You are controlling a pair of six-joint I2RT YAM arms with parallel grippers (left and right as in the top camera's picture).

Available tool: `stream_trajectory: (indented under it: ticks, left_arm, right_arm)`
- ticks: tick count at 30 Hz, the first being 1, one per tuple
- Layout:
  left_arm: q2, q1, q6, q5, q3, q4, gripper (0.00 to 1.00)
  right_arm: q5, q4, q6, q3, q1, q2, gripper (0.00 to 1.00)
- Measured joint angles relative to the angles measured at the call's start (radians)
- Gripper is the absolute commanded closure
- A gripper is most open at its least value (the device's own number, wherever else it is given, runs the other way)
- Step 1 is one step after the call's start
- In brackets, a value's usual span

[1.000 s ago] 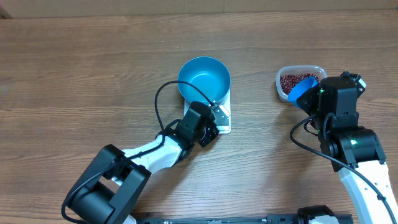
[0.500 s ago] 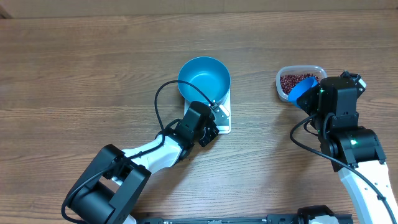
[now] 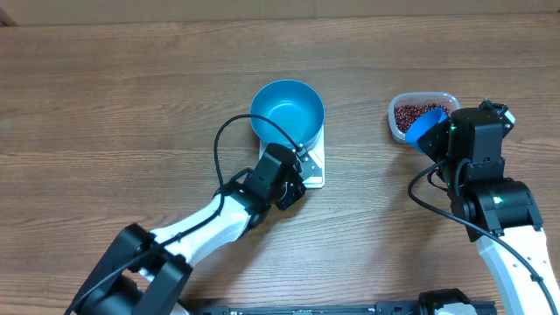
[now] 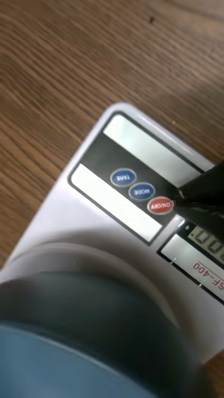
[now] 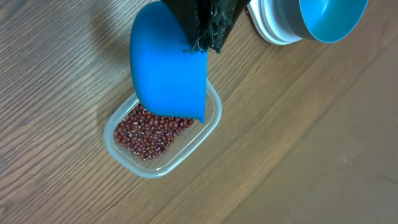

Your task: Scoop item into bowl and weigh 150g on scale

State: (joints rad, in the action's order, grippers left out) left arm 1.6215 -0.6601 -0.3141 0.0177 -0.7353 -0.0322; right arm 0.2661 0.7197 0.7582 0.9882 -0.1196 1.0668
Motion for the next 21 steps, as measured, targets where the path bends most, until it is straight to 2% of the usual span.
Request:
stream_trajectory:
  ticks: [7,14,16,17,18,19,20,21]
  left_arm:
    - [-0.093,-0.037,-0.003,0.001,0.000,0.045,0.96]
    - [-0.254,-0.047,0.031,0.000,0.000,0.171,0.96]
    - [-0.300,-0.047,0.043,0.000,0.000,0.202,0.90]
    - [-0.323,-0.047,0.052,0.000,0.000,0.216,0.84]
    - [-0.345,-0.047,0.059,0.000,0.000,0.228,0.73]
    - [-0.366,-0.047,0.071,-0.004,0.000,0.240,0.18]
    - [-0.394,-0.047,0.084,-0.013,0.000,0.253,0.01]
    - [-0.413,-0.047,0.093,-0.024,0.000,0.261,0.00]
  right_arm:
    - [0.000,-0.001,0.000,0.000,0.000,0.000,0.96]
    - [0.000,0.000,0.000,0.000,0.000,0.000,0.96]
    - [0.000,0.000,0.000,0.000,0.000,0.000,0.96]
    - [0.000,-0.001,0.000,0.000,0.000,0.000,0.96]
    - [0.000,0.000,0.000,0.000,0.000,0.000,0.96]
    - [0.000,-0.001,0.000,0.000,0.000,0.000,0.96]
    - [0.000,0.000,0.000,0.000,0.000,0.000,0.96]
    - [0.000,0.000,0.000,0.000,0.000,0.000,0.96]
